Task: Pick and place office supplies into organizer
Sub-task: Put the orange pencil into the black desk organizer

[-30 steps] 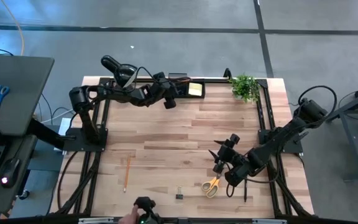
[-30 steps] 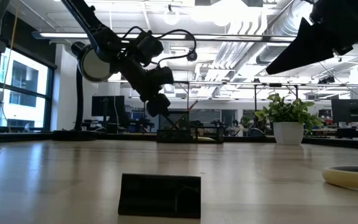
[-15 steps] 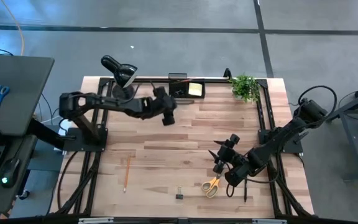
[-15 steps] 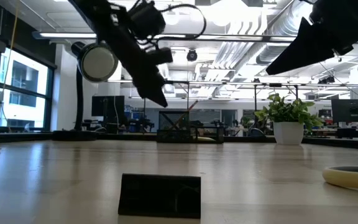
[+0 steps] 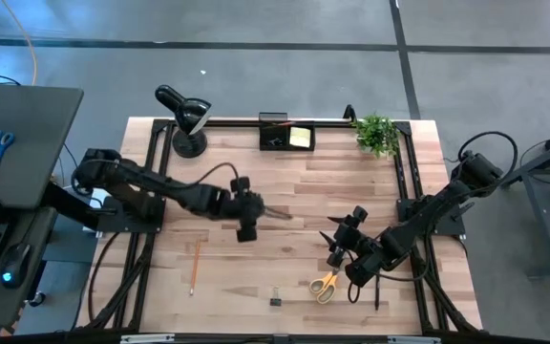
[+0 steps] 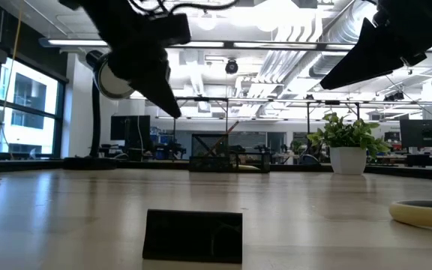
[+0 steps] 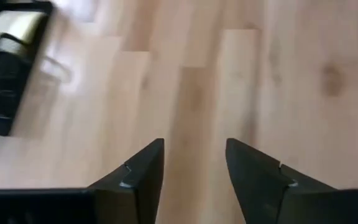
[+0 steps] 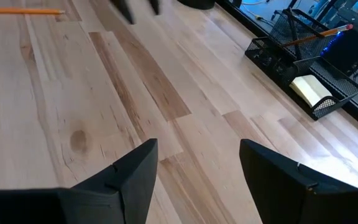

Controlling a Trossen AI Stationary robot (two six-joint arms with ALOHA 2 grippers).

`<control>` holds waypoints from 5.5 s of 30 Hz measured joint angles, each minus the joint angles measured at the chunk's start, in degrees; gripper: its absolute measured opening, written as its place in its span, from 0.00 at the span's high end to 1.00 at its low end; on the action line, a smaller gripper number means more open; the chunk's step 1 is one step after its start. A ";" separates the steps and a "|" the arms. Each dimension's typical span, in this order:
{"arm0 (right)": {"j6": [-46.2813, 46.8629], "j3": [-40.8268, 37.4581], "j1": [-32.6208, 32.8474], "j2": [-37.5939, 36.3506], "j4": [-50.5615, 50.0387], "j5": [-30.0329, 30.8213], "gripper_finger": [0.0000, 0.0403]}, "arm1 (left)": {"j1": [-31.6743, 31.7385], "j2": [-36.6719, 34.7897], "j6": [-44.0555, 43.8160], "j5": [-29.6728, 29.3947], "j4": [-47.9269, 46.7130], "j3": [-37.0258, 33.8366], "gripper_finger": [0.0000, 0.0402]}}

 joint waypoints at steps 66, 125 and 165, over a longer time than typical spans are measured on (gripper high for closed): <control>-42.66 -0.02 -12.07 7.81 31.53 -18.02 0.45 | -44.64 -7.52 -99.77 11.54 -23.22 -12.17 0.55; -37.51 0.00 -11.91 7.77 22.42 -17.98 0.45 | -41.62 0.85 -99.39 12.61 -21.25 -12.12 0.98; -57.78 0.07 -13.17 10.48 44.95 -31.17 0.45 | -9.95 0.96 -27.50 11.84 10.76 -12.22 0.99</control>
